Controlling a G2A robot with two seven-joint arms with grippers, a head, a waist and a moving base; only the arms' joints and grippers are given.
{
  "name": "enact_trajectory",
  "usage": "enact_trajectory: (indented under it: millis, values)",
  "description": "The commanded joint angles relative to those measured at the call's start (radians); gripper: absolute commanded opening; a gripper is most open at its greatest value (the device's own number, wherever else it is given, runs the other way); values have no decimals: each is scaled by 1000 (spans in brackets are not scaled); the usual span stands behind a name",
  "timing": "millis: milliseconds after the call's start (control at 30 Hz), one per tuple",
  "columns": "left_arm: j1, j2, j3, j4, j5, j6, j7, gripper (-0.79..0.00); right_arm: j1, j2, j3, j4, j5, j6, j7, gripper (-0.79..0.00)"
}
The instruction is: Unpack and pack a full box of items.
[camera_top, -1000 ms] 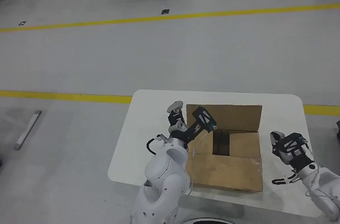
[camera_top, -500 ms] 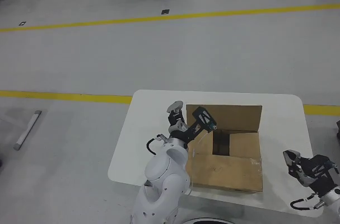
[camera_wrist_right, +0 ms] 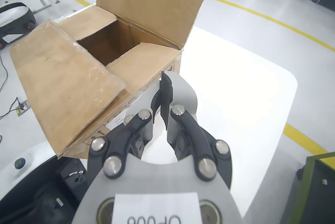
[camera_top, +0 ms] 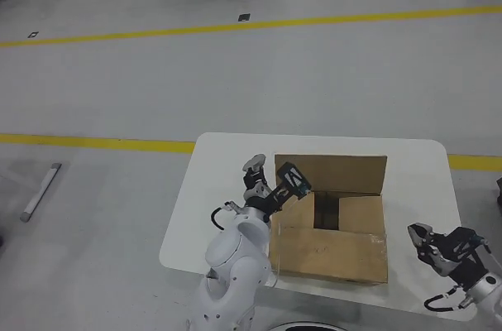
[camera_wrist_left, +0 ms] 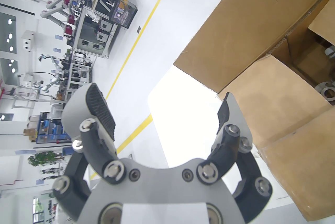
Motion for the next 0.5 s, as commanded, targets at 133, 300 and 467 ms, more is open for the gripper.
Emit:
enact_trajectory:
  millis: [133, 300, 467]
  values:
    - [44, 19, -84, -39, -57, -160, 26, 0, 47, 20, 21, 55, 213, -179, 179, -776]
    - [92, 33, -134, -80, -84, -233, 42, 0, 90, 42, 31, 104, 387, -276, 344, -545]
    - [108, 37, -139, -88, -94, -236, 46, 0, 102, 51, 25, 121, 456, -302, 396, 0]
